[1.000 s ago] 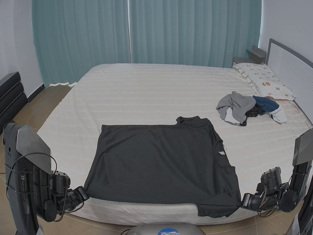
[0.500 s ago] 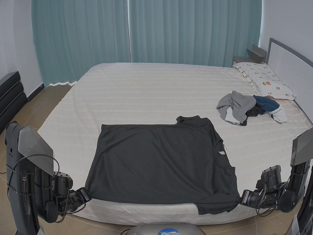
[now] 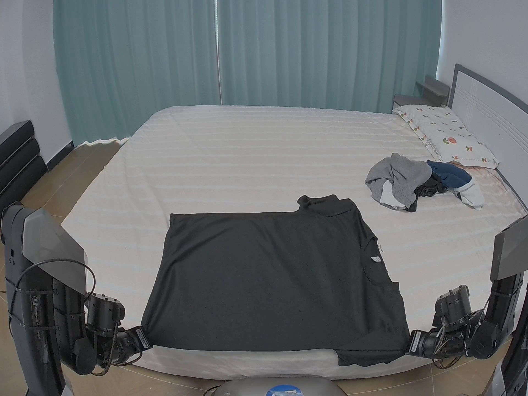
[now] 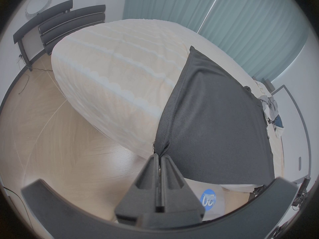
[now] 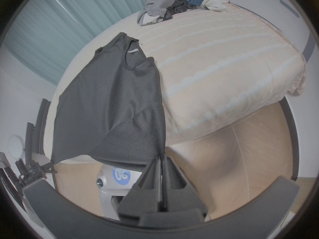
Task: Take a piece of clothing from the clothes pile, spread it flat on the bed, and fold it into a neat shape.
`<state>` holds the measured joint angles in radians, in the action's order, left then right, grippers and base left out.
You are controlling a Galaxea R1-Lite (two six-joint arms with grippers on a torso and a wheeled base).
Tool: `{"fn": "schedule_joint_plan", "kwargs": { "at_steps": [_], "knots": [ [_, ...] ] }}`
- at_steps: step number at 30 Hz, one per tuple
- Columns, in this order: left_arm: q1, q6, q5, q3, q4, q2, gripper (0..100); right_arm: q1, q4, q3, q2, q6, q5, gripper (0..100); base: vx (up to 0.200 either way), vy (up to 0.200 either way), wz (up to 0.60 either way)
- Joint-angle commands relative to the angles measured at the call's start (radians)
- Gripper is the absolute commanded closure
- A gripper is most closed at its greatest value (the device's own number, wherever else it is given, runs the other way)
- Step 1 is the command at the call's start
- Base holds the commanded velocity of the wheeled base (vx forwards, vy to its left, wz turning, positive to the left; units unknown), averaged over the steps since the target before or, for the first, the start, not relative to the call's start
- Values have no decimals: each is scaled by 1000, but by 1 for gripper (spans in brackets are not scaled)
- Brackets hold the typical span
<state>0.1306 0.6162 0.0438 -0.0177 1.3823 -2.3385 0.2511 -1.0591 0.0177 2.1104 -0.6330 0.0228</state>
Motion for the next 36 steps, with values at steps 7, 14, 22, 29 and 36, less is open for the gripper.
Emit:
{"fn": "schedule_joint_plan", "kwargs": {
  "at_steps": [7,14,22,29,36],
  "knots": [
    [-3,-36,10,18,-117,73,100,45,91,-18,-23,9,43,100,0,0,0],
    [-3,-87,10,18,-259,139,100,83,231,-18,-130,22,42,100,0,0,0],
    [1,-111,11,18,-376,179,100,91,346,-18,-173,59,42,100,0,0,0],
    [0,-159,10,18,-500,252,100,94,383,-18,-190,79,42,100,0,0,0],
    [0,-144,5,7,-430,268,100,88,327,-5,-205,88,42,100,0,0,0]
  ]
}}
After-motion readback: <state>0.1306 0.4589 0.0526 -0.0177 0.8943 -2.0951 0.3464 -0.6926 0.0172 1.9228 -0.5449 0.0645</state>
